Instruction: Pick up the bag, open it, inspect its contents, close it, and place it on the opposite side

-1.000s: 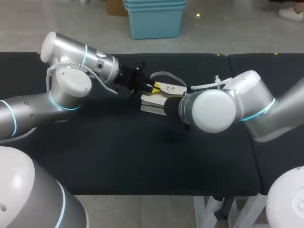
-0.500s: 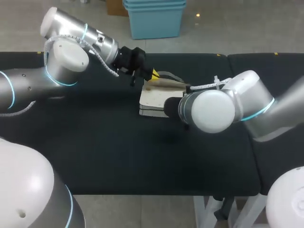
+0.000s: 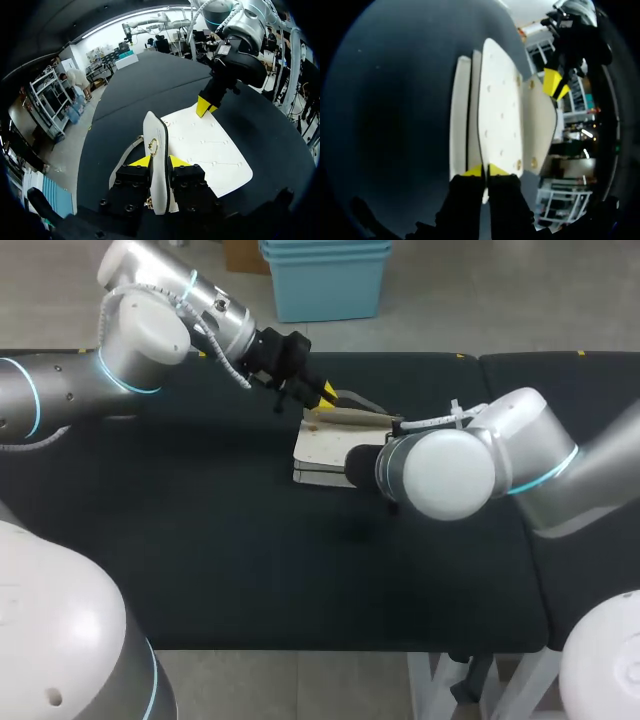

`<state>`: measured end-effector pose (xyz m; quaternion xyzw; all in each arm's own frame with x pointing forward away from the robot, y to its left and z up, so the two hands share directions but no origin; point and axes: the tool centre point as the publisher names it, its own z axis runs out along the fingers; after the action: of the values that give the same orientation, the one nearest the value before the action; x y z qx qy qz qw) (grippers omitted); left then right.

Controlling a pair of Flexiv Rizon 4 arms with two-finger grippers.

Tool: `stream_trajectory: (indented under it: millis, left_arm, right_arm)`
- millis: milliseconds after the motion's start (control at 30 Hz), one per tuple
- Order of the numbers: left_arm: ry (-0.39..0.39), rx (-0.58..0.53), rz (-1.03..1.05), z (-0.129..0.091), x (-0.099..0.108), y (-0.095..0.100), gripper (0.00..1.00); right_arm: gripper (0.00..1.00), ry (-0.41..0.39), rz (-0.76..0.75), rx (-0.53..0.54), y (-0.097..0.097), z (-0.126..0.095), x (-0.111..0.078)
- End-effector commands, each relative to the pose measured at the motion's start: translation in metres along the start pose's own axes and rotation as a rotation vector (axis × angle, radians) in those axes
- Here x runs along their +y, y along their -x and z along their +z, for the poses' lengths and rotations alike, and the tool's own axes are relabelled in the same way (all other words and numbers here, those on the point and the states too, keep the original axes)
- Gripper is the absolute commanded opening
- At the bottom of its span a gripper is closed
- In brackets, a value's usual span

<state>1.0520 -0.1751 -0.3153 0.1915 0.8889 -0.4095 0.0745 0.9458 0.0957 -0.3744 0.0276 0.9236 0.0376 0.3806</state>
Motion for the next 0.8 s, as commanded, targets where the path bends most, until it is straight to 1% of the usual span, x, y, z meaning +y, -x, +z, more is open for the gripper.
stream_trajectory:
  millis: [33, 67, 100, 133, 167, 267, 400, 467, 567, 700, 800]
  left_arm:
    - [0.0, -0.111, 0.049, 0.004, 0.002, -0.011, 0.77]
    - [-0.02, -0.117, 0.051, 0.004, 0.003, -0.013, 0.76]
    - [-0.015, -0.145, 0.064, 0.004, 0.004, -0.014, 0.75]
    - [-0.019, -0.152, 0.081, 0.005, 0.005, -0.016, 0.71]
    - [-0.026, -0.151, 0.078, 0.006, 0.005, -0.016, 0.7]
    - [-0.037, -0.155, 0.089, 0.007, 0.006, -0.017, 0.69]
    - [-0.011, -0.152, 0.092, 0.014, 0.01, -0.013, 0.66]
    - [-0.004, -0.149, 0.071, 0.019, 0.013, -0.006, 0.62]
    - [0.001, -0.137, 0.038, 0.025, 0.018, 0.005, 0.5]
    - [0.014, -0.12, 0.021, 0.031, 0.021, 0.012, 0.49]
    - [0.031, -0.109, 0.015, 0.035, 0.024, 0.013, 0.5]
  right_arm:
    - [0.0, 0.012, 0.001, -0.028, -0.005, 0.002, -0.003]
    - [0.0, 0.012, 0.001, -0.028, -0.005, 0.002, -0.003]
    - [0.0, 0.012, 0.001, -0.028, -0.005, 0.002, -0.003]
    - [0.0, 0.012, 0.001, -0.028, -0.005, 0.002, -0.003]
    - [0.0, 0.012, 0.001, -0.028, -0.005, 0.002, -0.003]
    - [0.0, 0.012, 0.001, -0.028, -0.005, 0.002, -0.003]
    - [0.0, 0.012, 0.001, -0.028, -0.005, 0.002, -0.003]
    - [0.0, 0.012, 0.001, -0.028, -0.005, 0.002, -0.003]
    - [0.0, 0.012, 0.001, -0.028, -0.005, 0.002, -0.003]
    - [0.0, 0.012, 0.001, -0.028, -0.005, 0.002, -0.003]
    - [0.0, 0.012, 0.001, -0.028, -0.005, 0.002, -0.003]
